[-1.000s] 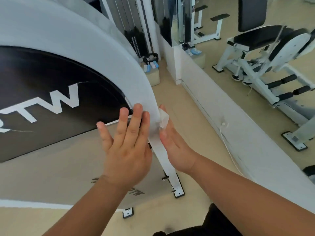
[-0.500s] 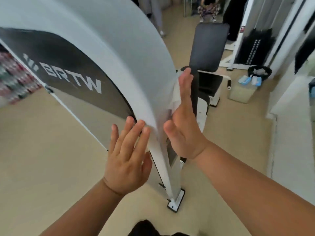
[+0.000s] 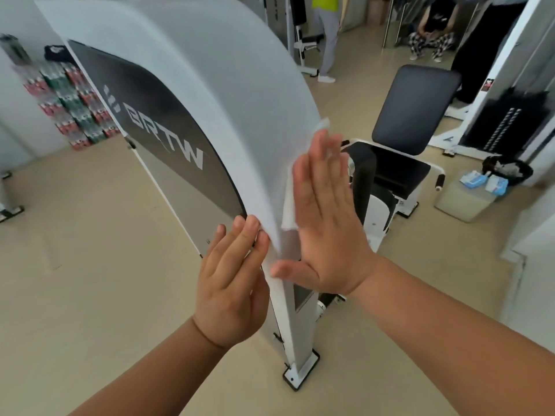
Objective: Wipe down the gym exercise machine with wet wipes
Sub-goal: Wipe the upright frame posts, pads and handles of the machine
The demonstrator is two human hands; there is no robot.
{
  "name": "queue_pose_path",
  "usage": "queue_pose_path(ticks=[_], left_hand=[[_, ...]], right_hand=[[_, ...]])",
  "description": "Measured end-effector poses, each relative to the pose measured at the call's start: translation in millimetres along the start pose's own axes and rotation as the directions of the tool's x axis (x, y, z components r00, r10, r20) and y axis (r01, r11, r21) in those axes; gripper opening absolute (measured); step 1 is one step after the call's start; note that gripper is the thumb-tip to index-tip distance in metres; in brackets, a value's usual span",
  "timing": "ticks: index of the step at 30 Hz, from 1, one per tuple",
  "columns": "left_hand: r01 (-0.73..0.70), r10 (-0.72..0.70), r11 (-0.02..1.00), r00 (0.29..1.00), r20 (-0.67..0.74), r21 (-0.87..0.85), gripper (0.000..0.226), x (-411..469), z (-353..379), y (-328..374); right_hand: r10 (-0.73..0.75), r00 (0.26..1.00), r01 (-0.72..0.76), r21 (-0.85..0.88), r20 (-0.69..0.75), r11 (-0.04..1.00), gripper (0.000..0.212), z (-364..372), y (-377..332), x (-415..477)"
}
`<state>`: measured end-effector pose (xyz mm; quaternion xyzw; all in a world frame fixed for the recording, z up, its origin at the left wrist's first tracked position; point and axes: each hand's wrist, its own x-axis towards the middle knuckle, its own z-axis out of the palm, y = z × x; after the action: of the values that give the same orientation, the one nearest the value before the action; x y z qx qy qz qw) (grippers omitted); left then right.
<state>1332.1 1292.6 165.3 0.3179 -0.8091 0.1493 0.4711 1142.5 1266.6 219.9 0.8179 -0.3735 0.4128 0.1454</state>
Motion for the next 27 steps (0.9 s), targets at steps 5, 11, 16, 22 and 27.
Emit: queue_pose_path(ticks=[5, 11, 16, 22, 27], left_hand=[[-0.002, 0.002, 1.0, 1.0, 0.003, 0.031, 0.065, -1, -2, 2], [0.128, -0.139, 0.971, 0.989, 0.041, 0.202, 0.077, -3, 2, 25], [0.421, -0.443, 0.848, 0.897, -0.006, 0.321, 0.065, 1, 11, 75], [0.671, -0.672, 0.683, 0.732, -0.111, 0.288, 0.077, 2, 27, 120], [0.745, -0.74, 0.635, 0.663, -0.114, 0.207, 0.087, -7, 37, 133]], right_hand=[[-0.392, 0.907, 0.409, -0.095, 0.153, 0.908, 0.106, 7, 28, -33], [-0.459, 0.886, 0.463, -0.066, 0.065, 0.884, 0.109, -19, 57, 37], [-0.725, 0.662, 0.748, -0.1, 0.191, 0.656, 0.103, 3, 79, -7], [-0.8, 0.588, 0.808, -0.142, 0.12, 0.572, 0.096, -3, 106, 20], [-0.744, 0.663, 0.748, -0.087, 0.08, 0.658, 0.1, -7, 93, 27]])
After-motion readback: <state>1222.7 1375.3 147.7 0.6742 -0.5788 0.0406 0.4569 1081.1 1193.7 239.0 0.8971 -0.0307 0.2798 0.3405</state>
